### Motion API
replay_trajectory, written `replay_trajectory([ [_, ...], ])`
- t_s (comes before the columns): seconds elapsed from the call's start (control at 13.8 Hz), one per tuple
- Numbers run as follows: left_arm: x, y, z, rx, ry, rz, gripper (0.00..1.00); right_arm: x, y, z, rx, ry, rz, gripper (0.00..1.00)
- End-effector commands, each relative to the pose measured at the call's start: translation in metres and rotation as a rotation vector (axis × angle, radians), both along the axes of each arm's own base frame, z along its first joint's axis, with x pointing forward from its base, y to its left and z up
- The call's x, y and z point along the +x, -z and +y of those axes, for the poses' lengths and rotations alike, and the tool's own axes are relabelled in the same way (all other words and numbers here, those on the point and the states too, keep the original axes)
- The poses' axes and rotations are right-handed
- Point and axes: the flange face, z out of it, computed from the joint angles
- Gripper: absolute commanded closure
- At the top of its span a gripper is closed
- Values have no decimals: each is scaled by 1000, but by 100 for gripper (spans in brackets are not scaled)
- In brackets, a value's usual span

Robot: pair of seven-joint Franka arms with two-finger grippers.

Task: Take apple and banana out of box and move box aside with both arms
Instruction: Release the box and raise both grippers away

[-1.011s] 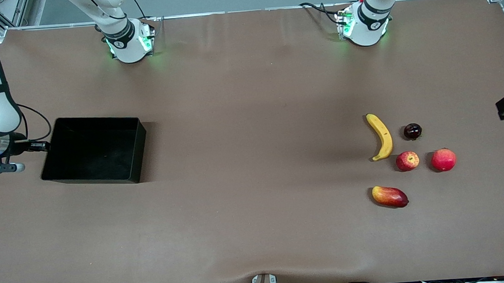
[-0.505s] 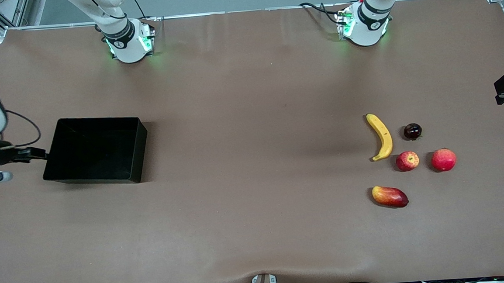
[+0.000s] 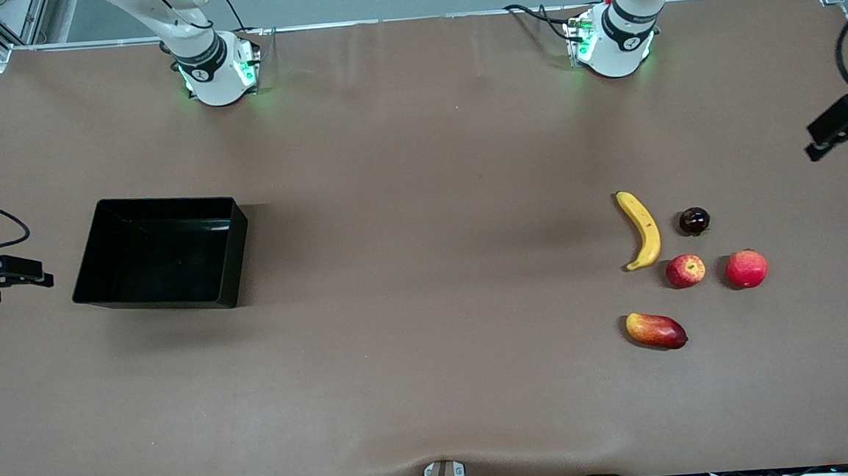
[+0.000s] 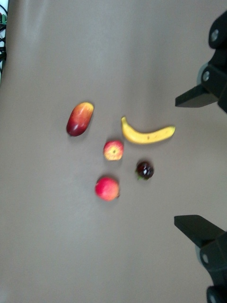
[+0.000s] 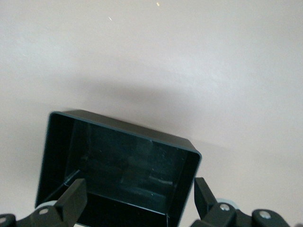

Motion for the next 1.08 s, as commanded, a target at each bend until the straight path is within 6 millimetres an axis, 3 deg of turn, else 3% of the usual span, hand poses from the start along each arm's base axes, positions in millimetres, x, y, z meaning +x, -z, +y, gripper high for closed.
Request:
replay_trajectory([
  [0.0,-23,2,-4,-41,-53,12,0,-5,-33,46,3,81,22,0],
  [0.14,-37,-1,-13,-26,-65,9,0,-16,-56,73,-4,175,40,0],
  [0.36,-54,5,-20,-39,-58,-2,0,-55,-104,102,-1,170,57,0],
  [0.51,-62,18,-32,-44,-52,20,0,-86,-132,103,3,167,76,0],
  [0.79,-65,18,-39,-27,-38,-2,0,-133,-171,114,-1,232,51,0],
  [1.01,-64,11,-36,5,-24,-23,0,-151,-182,118,-5,231,63,0],
])
